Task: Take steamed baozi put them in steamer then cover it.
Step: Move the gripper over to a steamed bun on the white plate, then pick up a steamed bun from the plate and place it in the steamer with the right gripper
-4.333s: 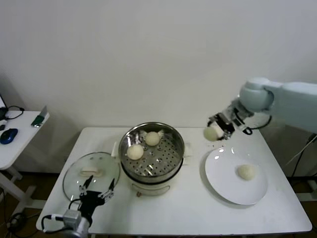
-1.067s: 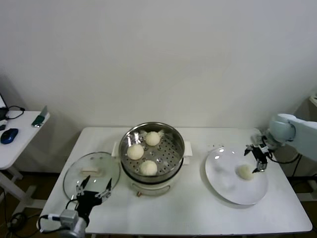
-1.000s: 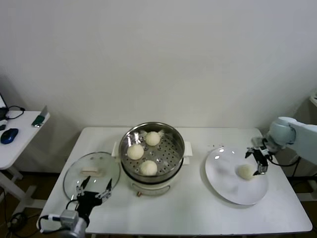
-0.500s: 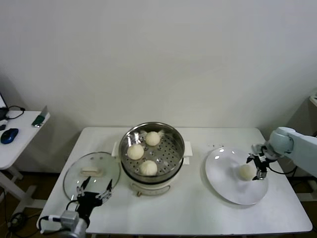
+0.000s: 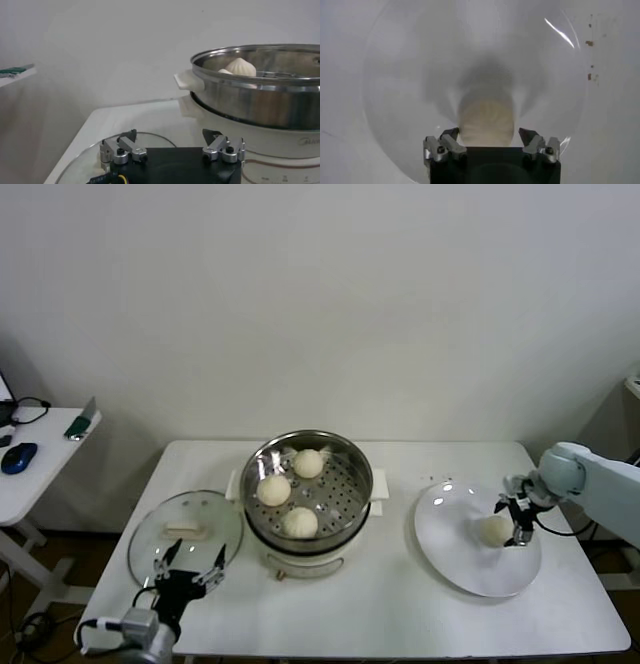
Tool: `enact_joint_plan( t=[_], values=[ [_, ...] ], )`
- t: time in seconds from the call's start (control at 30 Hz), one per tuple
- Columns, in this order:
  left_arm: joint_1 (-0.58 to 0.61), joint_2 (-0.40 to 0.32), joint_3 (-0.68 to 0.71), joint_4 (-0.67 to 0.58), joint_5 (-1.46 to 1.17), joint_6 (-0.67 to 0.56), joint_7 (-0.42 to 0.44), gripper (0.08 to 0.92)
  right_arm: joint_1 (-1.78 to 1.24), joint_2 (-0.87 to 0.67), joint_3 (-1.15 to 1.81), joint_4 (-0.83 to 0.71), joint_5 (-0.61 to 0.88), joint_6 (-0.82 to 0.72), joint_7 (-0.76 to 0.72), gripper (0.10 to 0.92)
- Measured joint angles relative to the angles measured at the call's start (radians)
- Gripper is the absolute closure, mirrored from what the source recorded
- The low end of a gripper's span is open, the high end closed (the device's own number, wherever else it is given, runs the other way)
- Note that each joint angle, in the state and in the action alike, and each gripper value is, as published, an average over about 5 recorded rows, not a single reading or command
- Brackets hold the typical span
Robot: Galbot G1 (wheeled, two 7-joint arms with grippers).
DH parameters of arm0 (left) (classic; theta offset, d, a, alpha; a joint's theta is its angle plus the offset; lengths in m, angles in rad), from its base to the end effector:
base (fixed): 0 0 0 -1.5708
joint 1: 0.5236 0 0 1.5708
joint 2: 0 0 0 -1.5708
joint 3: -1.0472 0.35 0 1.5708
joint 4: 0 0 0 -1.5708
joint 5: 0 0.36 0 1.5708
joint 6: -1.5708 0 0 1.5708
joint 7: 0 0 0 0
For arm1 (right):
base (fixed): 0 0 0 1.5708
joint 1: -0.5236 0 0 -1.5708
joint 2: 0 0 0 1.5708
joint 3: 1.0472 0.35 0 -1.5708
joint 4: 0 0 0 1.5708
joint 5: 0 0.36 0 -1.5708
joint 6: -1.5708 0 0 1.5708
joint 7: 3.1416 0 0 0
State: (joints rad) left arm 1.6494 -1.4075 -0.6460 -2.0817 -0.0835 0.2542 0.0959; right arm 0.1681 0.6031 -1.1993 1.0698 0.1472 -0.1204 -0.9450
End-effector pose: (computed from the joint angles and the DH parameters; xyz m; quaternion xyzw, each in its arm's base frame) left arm 0.1631 0.0661 -0.3129 -0.0293 -0.9840 -0.0499 0.1687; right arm 0.5024 -0.2536 -0.2376 0.4628 -0.5538 0.5084 0.4697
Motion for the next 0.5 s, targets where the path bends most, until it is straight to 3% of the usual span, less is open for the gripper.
enact_joint_plan(
  t=[0.5],
  values=[
    [-0.003, 0.000, -0.003, -0.003, -0.004, 0.002, 0.000, 0.177, 0.070, -0.001, -0.051, 0.012, 0.046, 0.004, -0.031, 0.321]
  ],
)
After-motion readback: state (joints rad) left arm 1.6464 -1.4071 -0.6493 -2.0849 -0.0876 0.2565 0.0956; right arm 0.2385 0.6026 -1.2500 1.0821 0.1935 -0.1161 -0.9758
